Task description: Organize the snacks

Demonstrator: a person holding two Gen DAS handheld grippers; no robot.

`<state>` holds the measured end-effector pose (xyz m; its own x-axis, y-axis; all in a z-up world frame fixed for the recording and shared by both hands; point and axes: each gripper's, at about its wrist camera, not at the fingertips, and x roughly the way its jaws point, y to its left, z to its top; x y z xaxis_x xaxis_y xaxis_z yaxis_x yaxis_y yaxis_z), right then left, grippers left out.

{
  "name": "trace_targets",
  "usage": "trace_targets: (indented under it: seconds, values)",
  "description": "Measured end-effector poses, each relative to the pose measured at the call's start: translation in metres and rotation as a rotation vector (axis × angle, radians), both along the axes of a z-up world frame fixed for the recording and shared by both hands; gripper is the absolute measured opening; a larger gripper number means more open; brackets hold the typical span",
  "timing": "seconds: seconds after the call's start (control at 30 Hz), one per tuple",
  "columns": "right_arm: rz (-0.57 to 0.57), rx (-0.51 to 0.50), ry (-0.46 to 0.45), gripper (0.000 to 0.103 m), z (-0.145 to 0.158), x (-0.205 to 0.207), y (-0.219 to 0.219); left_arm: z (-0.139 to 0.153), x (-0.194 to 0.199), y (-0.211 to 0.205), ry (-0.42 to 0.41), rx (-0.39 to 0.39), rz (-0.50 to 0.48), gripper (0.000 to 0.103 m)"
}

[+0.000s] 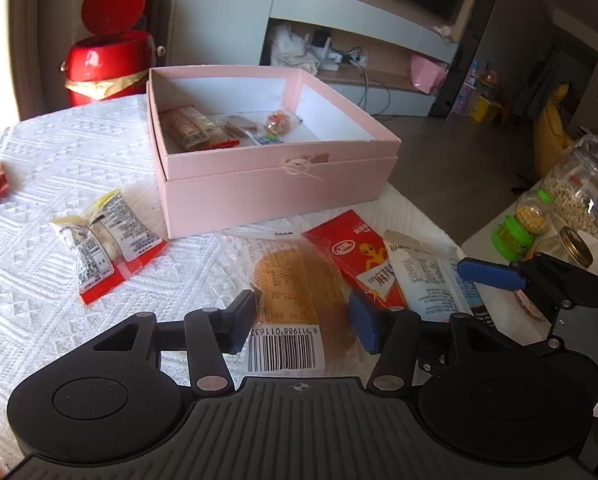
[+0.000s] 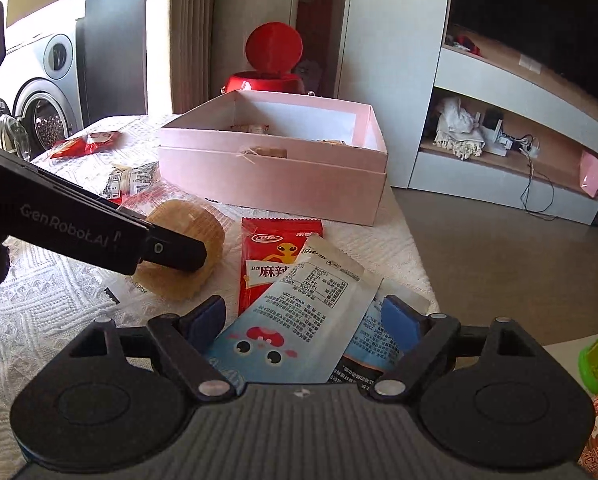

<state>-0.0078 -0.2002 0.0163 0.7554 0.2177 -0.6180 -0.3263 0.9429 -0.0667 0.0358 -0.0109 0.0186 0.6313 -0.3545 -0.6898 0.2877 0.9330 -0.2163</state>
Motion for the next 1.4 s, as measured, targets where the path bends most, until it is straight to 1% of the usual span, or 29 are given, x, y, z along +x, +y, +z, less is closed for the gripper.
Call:
trace_targets:
  seconds: [0.1,0.17,0.27,0.33,0.37,0.47,0.5,0.53,0.57,0.6,0.63,0.7,0.77,0.83,0.93,0.97,1.0,1.03,1.1,1.13,1.2,1.23,1.27,1.33,1.4]
  values:
    - [0.006,-0.004,0.001,0.088,0.000,0.001,0.000,0.005,-0.013,0.014,-0.028,0.036,0.046,0.051]
    - [0.008,-0.012,-0.003,0.088,0.000,0.001,0.001,0.007,-0.024,0.029,-0.035,0.053,0.084,0.051]
    - [0.019,-0.007,-0.008,0.088,0.000,0.000,0.002,0.007,-0.041,0.054,-0.026,0.045,0.142,0.051]
    - [0.043,-0.003,-0.014,0.088,0.001,-0.004,0.004,0.007,-0.047,0.065,-0.018,0.029,0.164,0.051]
    - [0.076,0.003,-0.012,0.088,0.002,-0.007,0.008,0.007,-0.049,0.071,-0.013,0.017,0.171,0.051]
    - [0.237,0.031,-0.006,0.088,0.006,-0.026,0.026,0.006,-0.048,0.073,-0.012,0.003,0.176,0.051]
    - [0.296,0.033,-0.002,0.085,0.007,-0.032,0.035,0.006,-0.047,0.071,-0.015,0.006,0.175,0.051]
    - [0.318,0.028,-0.006,0.082,0.009,-0.035,0.038,0.006,-0.047,0.070,-0.016,0.006,0.172,0.051]
    - [0.314,0.016,-0.030,0.082,0.012,-0.039,0.041,0.005,-0.047,0.069,-0.016,0.002,0.167,0.051]
    - [0.288,0.004,-0.058,0.082,0.015,-0.040,0.040,0.004,-0.047,0.067,-0.017,-0.005,0.163,0.051]
    - [0.224,-0.008,-0.094,0.082,0.020,-0.039,0.034,0.003,-0.046,0.066,-0.014,-0.018,0.157,0.051]
    - [0.100,-0.001,-0.106,0.083,0.027,-0.030,0.019,0.001,-0.043,0.062,-0.004,-0.048,0.145,0.051]
    - [-0.041,0.058,-0.041,0.083,0.032,-0.015,-0.007,-0.001,-0.039,0.061,0.008,-0.084,0.134,0.052]
    - [-0.122,0.156,0.088,0.083,0.028,0.002,-0.032,-0.004,-0.035,0.059,0.018,-0.118,0.126,0.052]
    - [-0.144,0.282,0.214,0.083,0.013,0.014,-0.044,-0.006,-0.034,0.057,0.024,-0.144,0.108,0.052]
    - [-0.140,0.288,0.231,0.084,0.010,0.016,-0.041,-0.006,-0.035,0.058,0.022,-0.144,0.107,0.051]
    - [-0.123,0.269,0.225,0.084,0.007,0.015,-0.033,-0.005,-0.036,0.059,0.023,-0.144,0.111,0.051]
    - [-0.094,0.230,0.205,0.081,0.007,0.012,-0.024,-0.005,-0.037,0.061,0.020,-0.136,0.120,0.051]
    - [0.022,0.153,0.171,0.075,0.008,0.000,0.001,-0.001,-0.040,0.064,0.004,-0.090,0.150,0.051]
    - [0.077,0.130,0.157,0.073,0.009,-0.006,0.012,0.001,-0.042,0.066,-0.003,-0.067,0.159,0.051]
    - [0.179,0.075,0.131,0.073,0.009,-0.019,0.032,0.002,-0.044,0.070,-0.003,-0.050,0.163,0.051]
    - [0.207,0.051,0.119,0.076,0.008,-0.023,0.038,0.002,-0.044,0.072,0.002,-0.052,0.158,0.051]
    - [0.224,0.030,0.113,0.077,0.006,-0.025,0.043,0.002,-0.045,0.073,0.003,-0.057,0.154,0.051]
    - [0.232,0.014,0.133,0.082,0.003,-0.023,0.049,0.001,-0.044,0.073,0.006,-0.070,0.148,0.051]
    - [0.218,0.033,0.126,0.084,0.001,-0.022,0.049,-0.001,-0.042,0.073,0.016,-0.100,0.136,0.051]
